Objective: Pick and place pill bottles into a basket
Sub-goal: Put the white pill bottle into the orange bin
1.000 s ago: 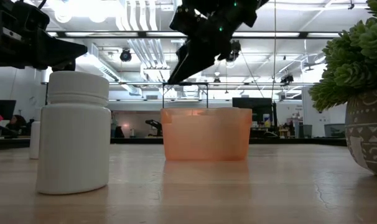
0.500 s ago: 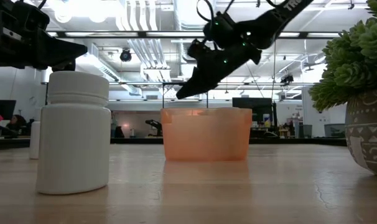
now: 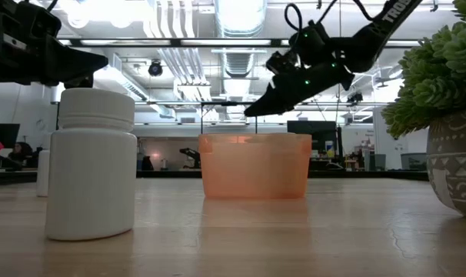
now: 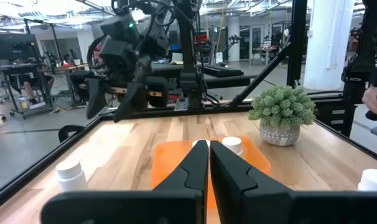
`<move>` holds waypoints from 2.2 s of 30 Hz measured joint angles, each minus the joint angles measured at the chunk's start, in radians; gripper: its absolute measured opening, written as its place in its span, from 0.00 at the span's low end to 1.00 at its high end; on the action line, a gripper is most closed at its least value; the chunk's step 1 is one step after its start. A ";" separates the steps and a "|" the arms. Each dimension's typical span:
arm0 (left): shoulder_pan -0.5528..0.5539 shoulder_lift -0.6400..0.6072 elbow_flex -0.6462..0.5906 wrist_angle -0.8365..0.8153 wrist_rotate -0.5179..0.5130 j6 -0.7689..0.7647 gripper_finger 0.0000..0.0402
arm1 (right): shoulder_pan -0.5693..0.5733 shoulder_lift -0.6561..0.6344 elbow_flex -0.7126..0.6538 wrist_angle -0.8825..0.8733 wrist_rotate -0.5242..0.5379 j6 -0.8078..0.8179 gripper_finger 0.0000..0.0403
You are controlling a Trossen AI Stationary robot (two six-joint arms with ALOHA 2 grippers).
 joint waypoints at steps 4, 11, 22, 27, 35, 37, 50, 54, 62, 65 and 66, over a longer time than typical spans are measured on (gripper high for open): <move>0.000 0.000 0.000 0.000 0.000 0.000 0.00 | -0.052 0.012 -0.003 0.012 -0.086 0.031 0.53; 0.000 0.001 0.000 0.000 0.000 0.000 0.00 | -0.092 0.060 0.021 0.023 -0.089 0.041 0.55; 0.000 0.000 0.000 0.000 0.000 0.000 0.00 | -0.124 0.143 0.083 0.010 -0.108 0.077 0.83; 0.000 0.001 0.000 0.000 0.000 0.000 0.00 | -0.122 0.210 0.125 0.004 -0.112 0.087 0.88; 0.000 0.000 0.000 0.000 0.000 0.000 0.00 | -0.127 0.294 0.198 -0.043 -0.111 0.081 0.86; 0.000 0.000 0.000 0.000 0.000 0.000 0.00 | -0.130 0.313 0.216 -0.052 -0.111 0.082 0.85; 0.000 0.000 0.000 0.000 0.000 0.000 0.00 | -0.134 0.376 0.291 -0.146 -0.107 0.064 0.82; 0.000 0.000 0.000 0.000 0.000 0.000 0.00 | -0.139 0.365 0.288 -0.146 -0.107 0.067 0.82; 0.000 0.000 0.000 0.000 0.000 0.000 0.00 | -0.140 0.365 0.280 -0.145 -0.088 0.069 0.82; 0.000 0.000 0.000 0.000 0.000 0.000 0.00 | -0.140 0.365 0.279 -0.147 -0.074 0.067 0.82; 0.000 0.000 0.000 0.000 0.000 0.000 0.00 | -0.140 0.365 0.279 -0.146 -0.073 0.067 0.82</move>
